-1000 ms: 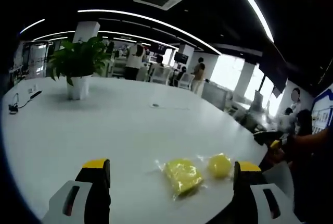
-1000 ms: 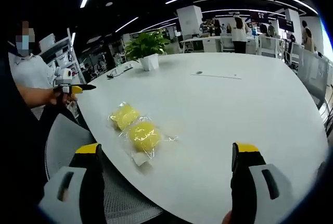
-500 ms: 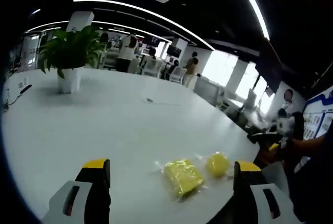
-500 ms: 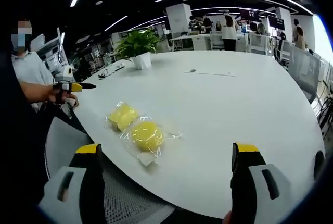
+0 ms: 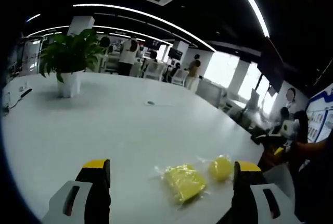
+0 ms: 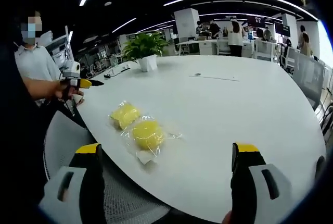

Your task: Compare the silicone blocks by pressing each to a similar depth, holding the contact briefly, and releasing to observe deformation and rebound differences across the visible hardness samples.

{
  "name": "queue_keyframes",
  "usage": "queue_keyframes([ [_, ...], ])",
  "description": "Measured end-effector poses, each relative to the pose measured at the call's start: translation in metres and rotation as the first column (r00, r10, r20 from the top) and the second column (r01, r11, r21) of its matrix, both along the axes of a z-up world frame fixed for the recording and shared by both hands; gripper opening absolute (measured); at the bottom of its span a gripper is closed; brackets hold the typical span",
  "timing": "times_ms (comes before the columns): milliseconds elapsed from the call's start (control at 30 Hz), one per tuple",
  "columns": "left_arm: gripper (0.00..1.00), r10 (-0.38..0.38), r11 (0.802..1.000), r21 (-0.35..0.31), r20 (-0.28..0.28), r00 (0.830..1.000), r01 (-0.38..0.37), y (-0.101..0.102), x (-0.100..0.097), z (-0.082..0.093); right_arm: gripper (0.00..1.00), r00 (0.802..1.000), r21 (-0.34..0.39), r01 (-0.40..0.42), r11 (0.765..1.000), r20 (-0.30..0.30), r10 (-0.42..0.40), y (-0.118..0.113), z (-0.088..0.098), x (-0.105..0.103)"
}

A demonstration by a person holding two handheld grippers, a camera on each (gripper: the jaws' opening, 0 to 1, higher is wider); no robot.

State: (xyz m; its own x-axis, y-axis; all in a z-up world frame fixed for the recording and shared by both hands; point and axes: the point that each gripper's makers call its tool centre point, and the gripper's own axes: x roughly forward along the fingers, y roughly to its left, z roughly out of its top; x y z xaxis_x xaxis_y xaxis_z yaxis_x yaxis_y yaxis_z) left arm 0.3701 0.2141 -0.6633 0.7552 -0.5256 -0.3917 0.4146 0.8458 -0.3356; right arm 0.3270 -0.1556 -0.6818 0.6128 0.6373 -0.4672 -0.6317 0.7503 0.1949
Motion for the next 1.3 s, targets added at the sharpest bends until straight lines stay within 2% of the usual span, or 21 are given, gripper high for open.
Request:
queue_keyframes([
  [467,1.00,-0.015,1.000,0.009,-0.034,0.999,0.015,-0.006,0.015,-0.002,0.97,1.000,0.015,-0.008,1.000,0.013,0.008,-0.001,0.000,0.001],
  [800,1.00,-0.006,1.000,-0.010,-0.055,0.998,0.006,-0.009,0.028,-0.007,0.97,1.000,0.015,-0.012,1.000,0.011,0.012,-0.004,0.001,0.009],
  [1000,1.00,0.017,0.998,-0.055,-0.089,0.996,-0.022,-0.007,0.032,-0.013,0.97,1.000,0.019,-0.011,1.000,0.009,0.010,-0.004,0.000,0.012],
  [1200,0.98,0.042,0.995,-0.084,-0.151,0.988,-0.055,-0.005,0.037,-0.028,0.97,1.000,0.013,0.001,1.000,0.001,-0.001,-0.006,-0.006,0.012],
  [1300,0.96,0.075,0.980,-0.164,-0.197,0.978,-0.109,-0.007,0.040,-0.035,0.97,1.000,0.038,0.013,0.999,-0.012,-0.012,-0.006,-0.004,0.013],
])
